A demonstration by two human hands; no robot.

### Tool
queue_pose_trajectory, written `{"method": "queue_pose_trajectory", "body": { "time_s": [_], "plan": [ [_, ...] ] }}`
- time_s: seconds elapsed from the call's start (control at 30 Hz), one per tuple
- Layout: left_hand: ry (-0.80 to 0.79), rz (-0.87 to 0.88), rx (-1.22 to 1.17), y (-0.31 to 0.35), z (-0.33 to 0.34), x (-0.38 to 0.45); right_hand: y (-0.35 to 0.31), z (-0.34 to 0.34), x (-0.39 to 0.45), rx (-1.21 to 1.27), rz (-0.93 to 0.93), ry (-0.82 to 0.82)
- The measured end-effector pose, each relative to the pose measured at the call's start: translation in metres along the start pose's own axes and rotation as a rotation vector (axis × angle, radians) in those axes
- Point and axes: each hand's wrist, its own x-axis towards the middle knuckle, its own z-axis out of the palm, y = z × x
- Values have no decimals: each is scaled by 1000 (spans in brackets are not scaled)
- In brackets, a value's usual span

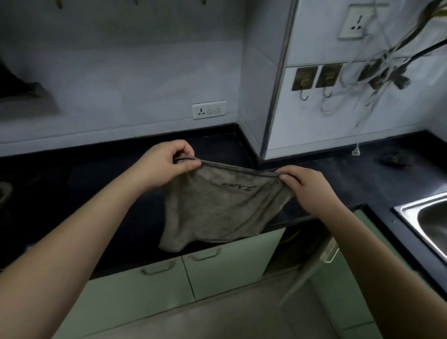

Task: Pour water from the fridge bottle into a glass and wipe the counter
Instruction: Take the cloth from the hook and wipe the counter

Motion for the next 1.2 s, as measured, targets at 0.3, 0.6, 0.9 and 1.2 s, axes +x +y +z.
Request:
{"method": "queue_pose_trajectory", "body": {
  "time_s": [0.3, 0.6, 0.9, 1.2],
  "plan": [
    [-33, 35, 8, 67, 32, 19, 32, -67, -1, 61, 86, 119],
    [13, 74, -24, 98, 71, 60, 53, -98, 10, 159, 186, 95],
    [-124, 112, -70, 108, 85, 112, 66, -119, 40, 166, 218, 81],
    [-210, 143, -71, 115, 90, 177, 83, -135, 88, -17, 206, 138]
  ]
}}
